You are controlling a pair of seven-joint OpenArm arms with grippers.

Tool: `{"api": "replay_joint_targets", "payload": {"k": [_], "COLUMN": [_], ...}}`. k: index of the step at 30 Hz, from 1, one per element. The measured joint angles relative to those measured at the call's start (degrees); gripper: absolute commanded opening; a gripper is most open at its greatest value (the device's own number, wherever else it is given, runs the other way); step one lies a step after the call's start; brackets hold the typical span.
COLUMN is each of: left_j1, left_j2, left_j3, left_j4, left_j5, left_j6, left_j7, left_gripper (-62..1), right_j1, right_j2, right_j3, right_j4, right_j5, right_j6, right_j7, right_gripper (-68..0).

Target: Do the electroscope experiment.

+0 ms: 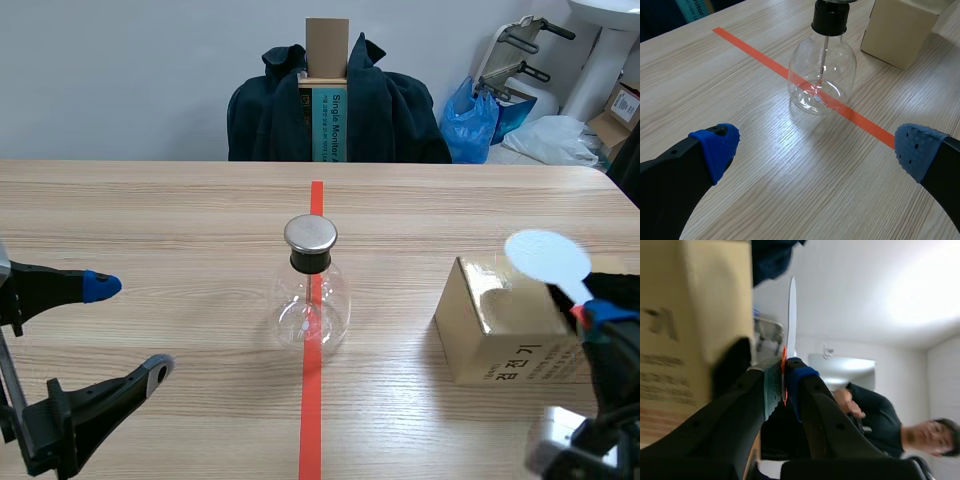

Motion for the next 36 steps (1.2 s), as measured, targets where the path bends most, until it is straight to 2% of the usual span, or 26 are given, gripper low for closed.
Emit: {"api": "replay_joint_targets", "payload": {"k": [6,14,18,26,34,36], "left_j1": [-0.02,-0.02,-0.02,-0.02,-0.02,-0.02], "left_j2": [0.0,0.0,0.02,0.02,3.98,4.9], "left_j3": [-0.04,-0.04,-0.04,-0.04,-0.17,-0.17], "left_j4": [0.0,0.0,0.0,0.0,0.0,0.0], "left_j5": [0.0,0.0,0.0,0.11,6.23,6.23], "left_j6": [0.0,0.0,0.0,0.0,0.0,0.0], "left_j7": [-0.02,-0.02,-0.02,-0.02,0.04,0.02], "left_gripper": [1.4,1.4,1.4,1.4,1.4,1.4], "right_j1": [0.02,0.04,0.04,0.04,0.04,0.04], "right_j2": [0.02,0.02,0.02,0.02,0.02,0.02], "right_j3": [10.12,21.03,23.8,25.35,25.35,25.35], "right_j4": [9.6,26.38,31.76,35.52,35.67,35.67], "right_j5": [0.98,8.31,10.99,13.46,13.49,13.49], "right_j6": [0.0,-0.11,-0.2,-0.2,-0.2,-0.2], "right_j7": [-0.22,-0.39,-0.39,-0.39,-0.39,-0.39], "right_gripper": [-66.9,-66.9,-66.9,-66.9,-66.9,-66.9]}}
